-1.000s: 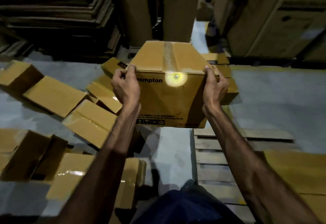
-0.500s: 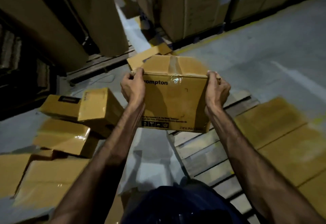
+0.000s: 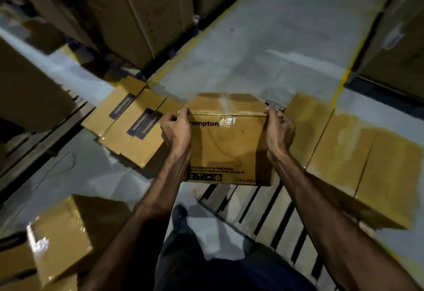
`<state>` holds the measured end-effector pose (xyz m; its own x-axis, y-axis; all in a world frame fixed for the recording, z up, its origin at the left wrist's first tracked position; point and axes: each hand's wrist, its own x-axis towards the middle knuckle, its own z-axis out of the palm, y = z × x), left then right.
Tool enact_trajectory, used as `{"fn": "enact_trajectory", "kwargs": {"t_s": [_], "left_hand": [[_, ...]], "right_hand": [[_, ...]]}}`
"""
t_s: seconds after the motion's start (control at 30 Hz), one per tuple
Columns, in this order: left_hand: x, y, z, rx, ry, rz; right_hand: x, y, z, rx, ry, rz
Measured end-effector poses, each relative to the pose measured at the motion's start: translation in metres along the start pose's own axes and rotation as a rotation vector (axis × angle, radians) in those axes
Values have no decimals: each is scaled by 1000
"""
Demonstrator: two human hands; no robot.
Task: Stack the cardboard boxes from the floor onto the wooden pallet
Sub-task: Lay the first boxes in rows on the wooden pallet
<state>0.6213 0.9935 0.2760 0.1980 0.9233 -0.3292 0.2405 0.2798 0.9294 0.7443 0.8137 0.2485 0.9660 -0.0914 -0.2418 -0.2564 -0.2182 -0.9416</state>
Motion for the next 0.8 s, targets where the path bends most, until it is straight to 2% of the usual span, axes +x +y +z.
{"fn": "enact_trajectory", "kwargs": {"t_s": [0.13, 0.4, 0.63, 0.8], "left_hand": [[57, 7, 11, 80, -131, -53], [115, 24, 52, 273, -293, -16], [113, 13, 83, 348, -409, 4], [116, 0, 111, 337, -381, 35]], "right_hand": [[4, -1, 37, -52, 115, 75], [9, 2, 69, 52, 261, 239], [31, 11, 57, 32, 292, 256], [60, 21, 54, 22, 266, 254]]}}
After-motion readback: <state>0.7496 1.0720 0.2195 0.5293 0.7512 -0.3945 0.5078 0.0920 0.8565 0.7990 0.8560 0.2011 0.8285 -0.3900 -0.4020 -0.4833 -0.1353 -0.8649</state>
